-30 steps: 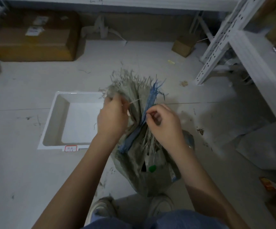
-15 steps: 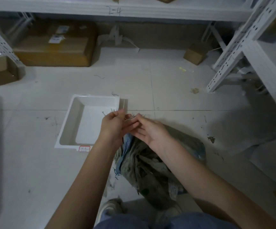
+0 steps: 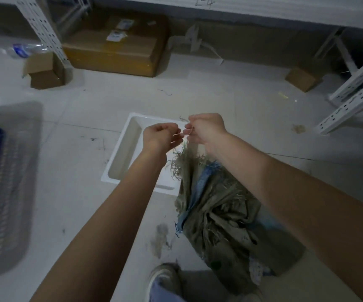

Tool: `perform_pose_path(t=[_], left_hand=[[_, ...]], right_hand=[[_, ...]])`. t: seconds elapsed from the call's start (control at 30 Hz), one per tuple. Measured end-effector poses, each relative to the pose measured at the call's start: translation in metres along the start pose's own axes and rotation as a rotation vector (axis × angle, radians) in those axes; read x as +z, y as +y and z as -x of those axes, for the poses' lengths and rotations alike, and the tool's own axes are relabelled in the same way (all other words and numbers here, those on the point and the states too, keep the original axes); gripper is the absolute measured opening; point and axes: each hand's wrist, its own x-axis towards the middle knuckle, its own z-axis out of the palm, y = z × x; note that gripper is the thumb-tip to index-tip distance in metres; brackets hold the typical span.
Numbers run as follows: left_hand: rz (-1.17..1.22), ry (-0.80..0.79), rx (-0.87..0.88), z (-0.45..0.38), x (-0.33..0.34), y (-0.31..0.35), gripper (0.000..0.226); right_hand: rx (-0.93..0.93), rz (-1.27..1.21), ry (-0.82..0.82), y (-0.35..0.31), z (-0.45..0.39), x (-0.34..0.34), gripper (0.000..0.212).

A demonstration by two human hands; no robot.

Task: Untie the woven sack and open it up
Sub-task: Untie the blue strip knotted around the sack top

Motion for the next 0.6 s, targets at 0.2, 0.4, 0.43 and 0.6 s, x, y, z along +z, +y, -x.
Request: perform_pose_path(t=[0.2,0.4,0.43,0.6], left_hand=[[-0.102,0.119,-0.055,-0.057,-0.047,-0.016,0.023],[-0.259,0.294,-0.153,-0.106,-0.104,-0.079,0.010],[-0.318,0.304,-0.155,-0.113,-0.110,-0.089,0.010],[-0.592,0.248,-0.133,-0.142,-0.128,-0.118,0.014]], right_hand=[[0.024,0.133,-0.033,0.036,-0.040,0.073,0.025],[0.102,0.334,-0.044,0.116,-0.075,0.127,0.011],[0.113,0.361,-0.056,0.128,-0.081,0.134,0.013],[0.108,0.463,-0.072,0.164,-0.103,0.153,0.019]])
